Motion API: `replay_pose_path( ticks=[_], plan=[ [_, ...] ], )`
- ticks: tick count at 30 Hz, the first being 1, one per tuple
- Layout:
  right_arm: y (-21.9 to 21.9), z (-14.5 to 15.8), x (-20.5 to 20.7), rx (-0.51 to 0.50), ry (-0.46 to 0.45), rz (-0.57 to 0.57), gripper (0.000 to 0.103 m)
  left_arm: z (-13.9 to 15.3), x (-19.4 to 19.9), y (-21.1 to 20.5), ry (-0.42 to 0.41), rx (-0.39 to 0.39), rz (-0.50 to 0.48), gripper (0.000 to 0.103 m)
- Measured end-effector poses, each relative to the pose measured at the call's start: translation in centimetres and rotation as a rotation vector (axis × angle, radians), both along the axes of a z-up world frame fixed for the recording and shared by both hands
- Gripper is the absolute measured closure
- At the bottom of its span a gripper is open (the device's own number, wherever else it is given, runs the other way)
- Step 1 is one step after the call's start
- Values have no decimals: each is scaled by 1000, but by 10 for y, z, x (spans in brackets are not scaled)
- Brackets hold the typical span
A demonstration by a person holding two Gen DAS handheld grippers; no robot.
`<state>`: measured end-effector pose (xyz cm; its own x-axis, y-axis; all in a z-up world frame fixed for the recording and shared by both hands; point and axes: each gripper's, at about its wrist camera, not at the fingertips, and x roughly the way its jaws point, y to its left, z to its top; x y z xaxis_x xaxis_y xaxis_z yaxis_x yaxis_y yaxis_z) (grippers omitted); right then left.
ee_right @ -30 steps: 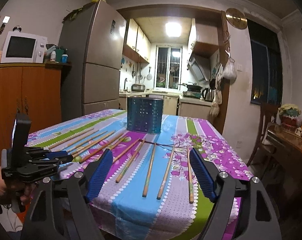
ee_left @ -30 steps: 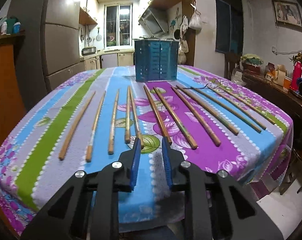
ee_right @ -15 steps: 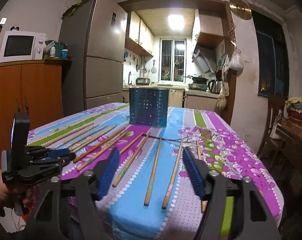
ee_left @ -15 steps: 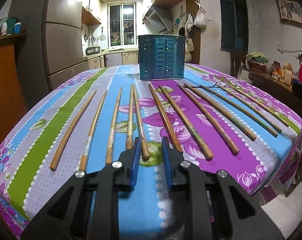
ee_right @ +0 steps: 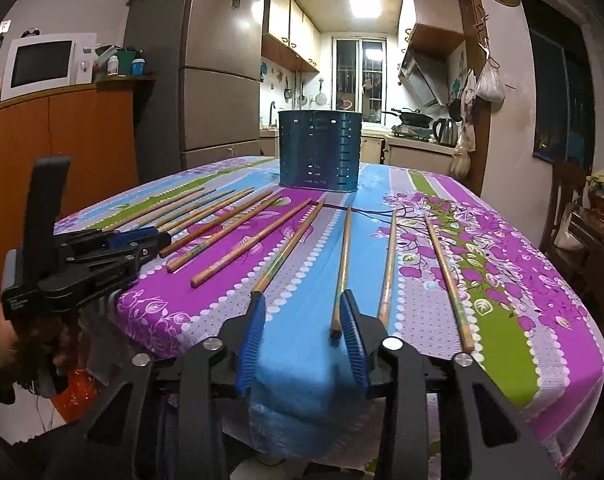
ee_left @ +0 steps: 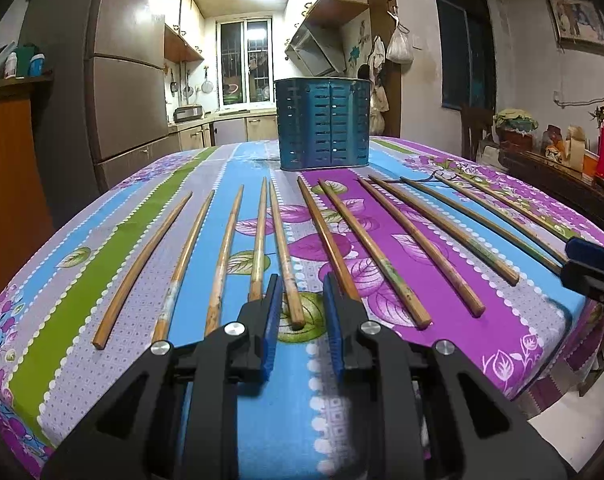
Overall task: Organize utensils
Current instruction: 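Move both grippers down toward the row of wooden chopsticks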
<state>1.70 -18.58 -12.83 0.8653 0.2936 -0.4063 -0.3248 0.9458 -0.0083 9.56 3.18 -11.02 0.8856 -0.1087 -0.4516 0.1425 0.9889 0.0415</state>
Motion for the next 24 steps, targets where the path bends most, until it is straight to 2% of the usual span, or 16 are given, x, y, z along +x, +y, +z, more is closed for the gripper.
replay_pose_path(
  ticks=[4,9,13,17,24],
  plan=[
    [16,3,9,17,-8,22,68,1,-1,-1,-6,6,2,83],
    [39,-9,32,7,49,12,78,0,-2,0,-9,3,-1,83],
    [43,-10,35,-3,38,-14,79,-1,-4,-1,-22,9,-2,83],
    [41,-9,39,14,42,-28,89,-3,-5,0,-38,11,-4,83],
    [39,-12,36,31,29,-43,90,-6,-10,3,-56,0,-1,86]
  ],
)
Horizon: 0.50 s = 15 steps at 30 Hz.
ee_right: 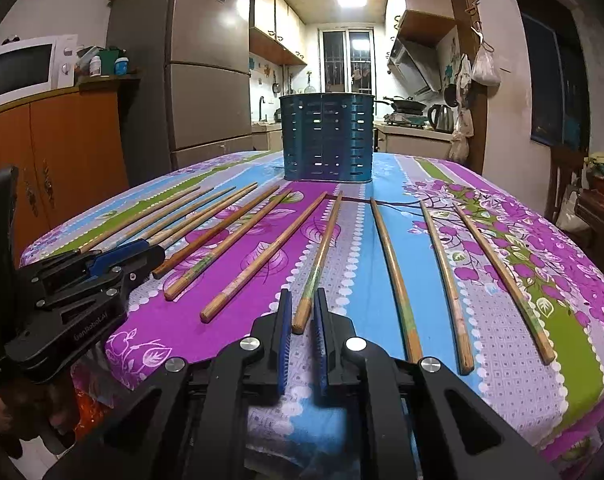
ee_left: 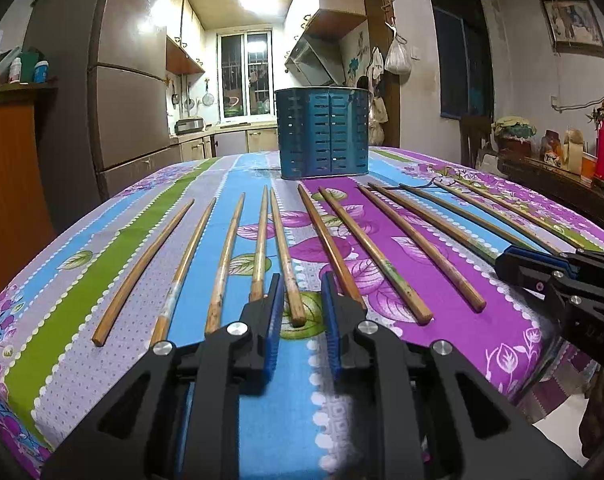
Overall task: Organize utensils
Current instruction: 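Move both grippers down toward the row of wooden chopsticks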
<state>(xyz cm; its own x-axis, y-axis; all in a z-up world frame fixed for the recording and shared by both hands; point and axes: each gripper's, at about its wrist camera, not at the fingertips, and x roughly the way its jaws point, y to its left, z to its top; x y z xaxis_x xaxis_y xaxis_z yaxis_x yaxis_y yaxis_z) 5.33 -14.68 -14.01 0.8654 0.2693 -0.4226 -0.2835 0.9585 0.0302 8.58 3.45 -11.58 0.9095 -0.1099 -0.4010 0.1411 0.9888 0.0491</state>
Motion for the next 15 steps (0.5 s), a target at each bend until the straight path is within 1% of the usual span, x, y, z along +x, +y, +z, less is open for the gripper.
replay_pose_path(
  ticks=[8,12,15],
  plan=[
    [0,-3,-4,2,-18,-9,90,-1,-2,-1,-17,-4,9,86],
    [2,-3,-3,-4,-31,-20,91,-2,-2,-2,-31,6,8,86],
    [4,-3,-2,-3,-33,-30,91,-2,0,-3,-28,-1,10,87]
  ],
)
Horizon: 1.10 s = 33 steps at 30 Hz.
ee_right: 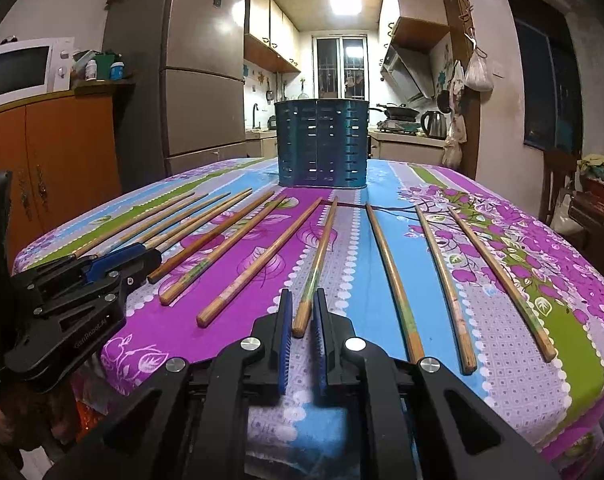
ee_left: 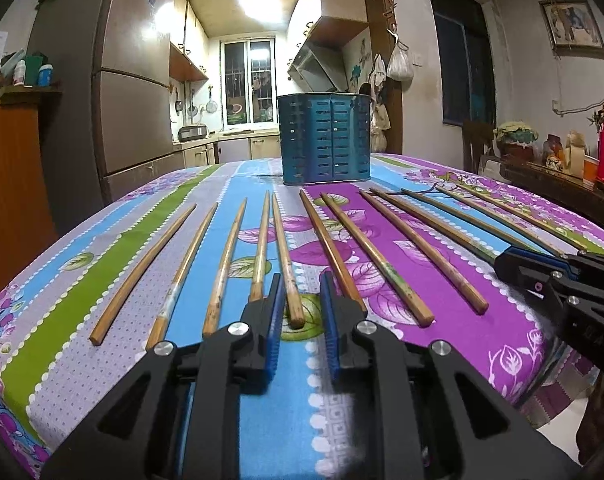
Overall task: Organize utensils
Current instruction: 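Move both grippers down toward the row of wooden chopsticks, then close the left gripper on one chopstick while the right gripper closes on another, then lift both held chopsticks and carry them above the blue slotted holder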
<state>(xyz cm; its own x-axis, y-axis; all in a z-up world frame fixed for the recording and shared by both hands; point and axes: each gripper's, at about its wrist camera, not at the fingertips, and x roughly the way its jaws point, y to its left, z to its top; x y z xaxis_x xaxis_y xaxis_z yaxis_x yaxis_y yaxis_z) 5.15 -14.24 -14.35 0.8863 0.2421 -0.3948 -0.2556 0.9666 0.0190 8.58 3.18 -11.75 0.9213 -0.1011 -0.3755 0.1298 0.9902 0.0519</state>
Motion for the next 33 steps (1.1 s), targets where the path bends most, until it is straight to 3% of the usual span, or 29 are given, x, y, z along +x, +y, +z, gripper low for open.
replay_pose_path(
  ticks=[5,10,16,33],
  plan=[
    [0,0,1,6,4,-4,92,0,1,0,-2,-2,2,87],
    [-3,1,-1,39,-2,-12,96,2,1,0,3,-5,13,98],
    [-7,15,-9,36,-37,-14,96,6,1,0,-8,2,12,98],
    [-23,120,-32,-34,-314,8,96,127,-11,-12,-310,-3,-51,98]
  ],
)
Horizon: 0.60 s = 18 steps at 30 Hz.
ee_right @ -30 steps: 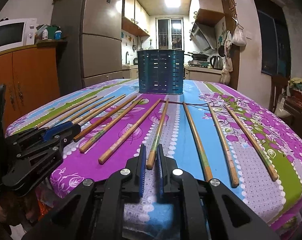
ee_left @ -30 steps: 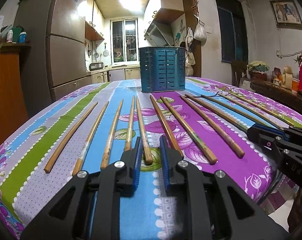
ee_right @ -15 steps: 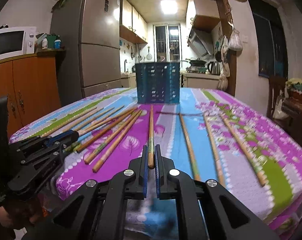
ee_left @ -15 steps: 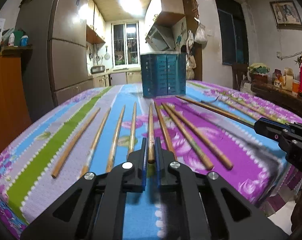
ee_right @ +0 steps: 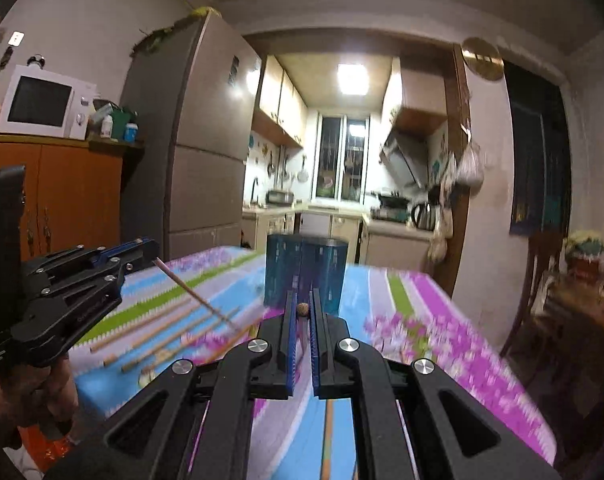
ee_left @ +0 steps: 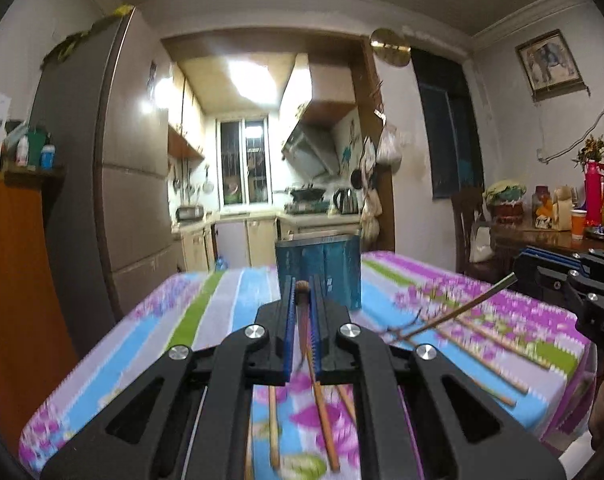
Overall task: Organize utensils
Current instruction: 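Lift both held chopsticks and carry them above the blue slotted holder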
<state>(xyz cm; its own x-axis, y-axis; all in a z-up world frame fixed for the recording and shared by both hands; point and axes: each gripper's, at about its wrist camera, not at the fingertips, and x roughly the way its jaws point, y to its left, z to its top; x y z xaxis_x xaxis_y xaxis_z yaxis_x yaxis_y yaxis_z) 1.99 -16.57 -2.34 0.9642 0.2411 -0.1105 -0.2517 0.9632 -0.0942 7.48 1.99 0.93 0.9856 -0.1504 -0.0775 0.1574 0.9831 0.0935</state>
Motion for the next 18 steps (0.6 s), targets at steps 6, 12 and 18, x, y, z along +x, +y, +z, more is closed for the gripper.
replay_pose_path(
  ticks=[6,12,18],
  plan=[
    [-9,42,21,21,-51,43,96,25,19,-8,-43,21,-28,98],
    [-16,78,60,41,-17,95,96,51,44,-13,-58,33,-42,98],
    [-18,117,98,37,10,121,96,82,68,-2,-28,-6,-76,98]
  ],
)
